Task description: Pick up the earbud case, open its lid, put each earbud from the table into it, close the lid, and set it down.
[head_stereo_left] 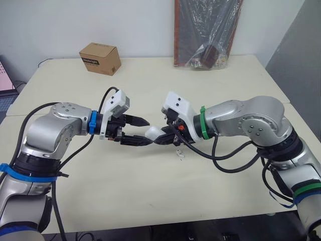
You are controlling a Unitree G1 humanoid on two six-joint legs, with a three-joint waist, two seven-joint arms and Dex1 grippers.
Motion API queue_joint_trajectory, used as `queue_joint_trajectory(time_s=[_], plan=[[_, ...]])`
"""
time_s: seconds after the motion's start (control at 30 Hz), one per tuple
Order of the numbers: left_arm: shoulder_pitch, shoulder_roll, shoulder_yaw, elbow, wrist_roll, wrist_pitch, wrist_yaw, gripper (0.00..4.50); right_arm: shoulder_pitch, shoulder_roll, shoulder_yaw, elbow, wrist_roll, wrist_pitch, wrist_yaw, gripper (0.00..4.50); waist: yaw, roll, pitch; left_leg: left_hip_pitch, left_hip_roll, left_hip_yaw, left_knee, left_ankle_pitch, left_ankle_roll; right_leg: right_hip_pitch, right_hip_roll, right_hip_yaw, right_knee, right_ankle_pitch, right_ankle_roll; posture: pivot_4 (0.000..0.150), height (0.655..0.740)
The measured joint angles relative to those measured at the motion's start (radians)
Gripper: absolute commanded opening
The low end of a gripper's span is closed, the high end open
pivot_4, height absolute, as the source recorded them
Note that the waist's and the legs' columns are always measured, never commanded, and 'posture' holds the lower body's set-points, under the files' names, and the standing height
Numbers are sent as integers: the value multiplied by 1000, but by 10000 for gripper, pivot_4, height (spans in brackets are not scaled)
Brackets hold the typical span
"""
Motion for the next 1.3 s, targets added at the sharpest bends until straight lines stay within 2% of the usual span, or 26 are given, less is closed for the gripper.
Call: queue_joint_trajectory(time_s=[0.47, 0.67, 0.93, 1.3], plan=[[-43, -4, -22, -14, 14, -4, -86, 36815, -1, 71, 8, 22, -193, -8, 165, 8008, 0, 0, 0, 0, 0, 0, 1, 0, 0, 0, 0, 0, 1, 0, 0, 1500, 7400], [-48, 2, -28, -13, 28, -10, -114, 18894, -1, 73, 12, 25, -252, -9, 213, 8008, 0, 0, 0, 0, 0, 0, 1, 0, 0, 0, 0, 0, 1, 0, 0, 1500, 7400], [-49, 20, -37, 6, 65, -51, -140, 18894, 29, 37, 31, 12, -300, -28, 272, 8008, -1, 0, 0, 0, 0, 0, 1, 0, 0, 0, 0, 0, 1, 0, 0, 1500, 7400], [-49, 12, -40, -9, 62, -47, -155, 18894, 33, 59, 33, 8, -338, -29, 311, 8008, -1, 0, 0, 0, 0, 0, 1, 0, 0, 0, 0, 0, 1, 0, 0, 1500, 7400]])
